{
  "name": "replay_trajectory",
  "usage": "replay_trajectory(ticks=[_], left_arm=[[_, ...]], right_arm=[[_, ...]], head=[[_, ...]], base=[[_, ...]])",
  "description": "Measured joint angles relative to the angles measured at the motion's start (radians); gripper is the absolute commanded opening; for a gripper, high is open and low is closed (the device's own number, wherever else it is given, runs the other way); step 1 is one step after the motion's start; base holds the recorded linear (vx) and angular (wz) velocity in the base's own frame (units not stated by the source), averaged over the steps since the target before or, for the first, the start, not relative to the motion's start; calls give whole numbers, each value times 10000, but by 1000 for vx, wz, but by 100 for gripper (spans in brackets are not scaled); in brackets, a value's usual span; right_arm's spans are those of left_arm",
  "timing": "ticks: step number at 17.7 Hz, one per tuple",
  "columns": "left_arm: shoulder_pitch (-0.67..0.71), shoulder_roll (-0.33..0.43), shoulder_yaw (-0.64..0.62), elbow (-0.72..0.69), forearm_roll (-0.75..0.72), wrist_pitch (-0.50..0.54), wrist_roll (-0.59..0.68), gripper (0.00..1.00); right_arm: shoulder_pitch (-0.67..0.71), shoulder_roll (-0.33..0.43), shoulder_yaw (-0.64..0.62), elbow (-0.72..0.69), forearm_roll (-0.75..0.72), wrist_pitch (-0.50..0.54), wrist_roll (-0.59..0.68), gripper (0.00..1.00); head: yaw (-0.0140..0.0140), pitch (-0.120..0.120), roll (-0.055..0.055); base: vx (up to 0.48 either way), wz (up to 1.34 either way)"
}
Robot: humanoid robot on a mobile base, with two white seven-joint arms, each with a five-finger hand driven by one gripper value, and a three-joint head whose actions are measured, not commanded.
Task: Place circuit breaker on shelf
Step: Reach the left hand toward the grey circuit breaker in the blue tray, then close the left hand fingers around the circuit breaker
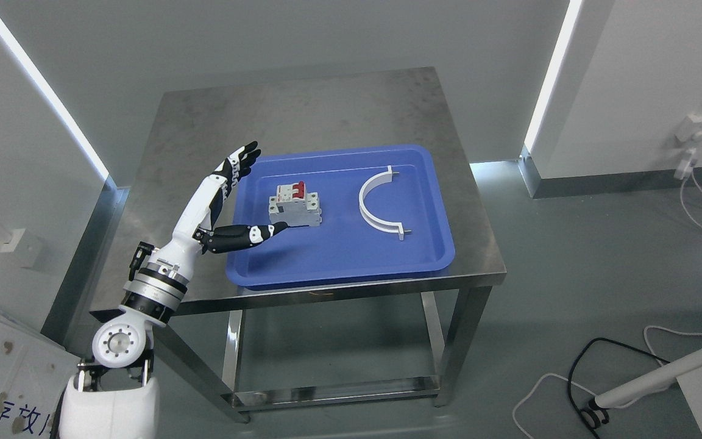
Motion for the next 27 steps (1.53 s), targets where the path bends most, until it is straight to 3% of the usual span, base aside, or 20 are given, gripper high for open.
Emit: replay_trajectory(ticks=[4, 8, 12, 15, 24, 27], left_arm=[[-764, 141, -410, 372, -990, 1105, -596, 91], [-1384, 235, -895, 726, -1758, 1999, -1034, 81], [-1683, 303, -1217, 981, -2202, 2203, -1352, 77], [-1791, 339, -1372, 1107, -2357, 2235, -1559, 65], [-1895, 515, -1513, 1352, -2892, 2287, -1840, 65], [-1896, 570, -1410, 1400, -2974, 2188, -1840, 60]], right_arm=[[0, 0, 0, 0, 0, 0, 0, 100], [0, 0, 0, 0, 0, 0, 0, 100], [0, 0, 0, 0, 0, 0, 0, 100], [0, 0, 0, 0, 0, 0, 0, 100], [0, 0, 0, 0, 0, 0, 0, 100], [0, 0, 0, 0, 0, 0, 1, 100]], head=[[0, 0, 0], [0, 0, 0], [0, 0, 0], [0, 0, 0], [0, 0, 0], [0, 0, 0]], base=[[1, -17], [0, 0], [0, 0], [0, 0], [0, 0], [0, 0]])
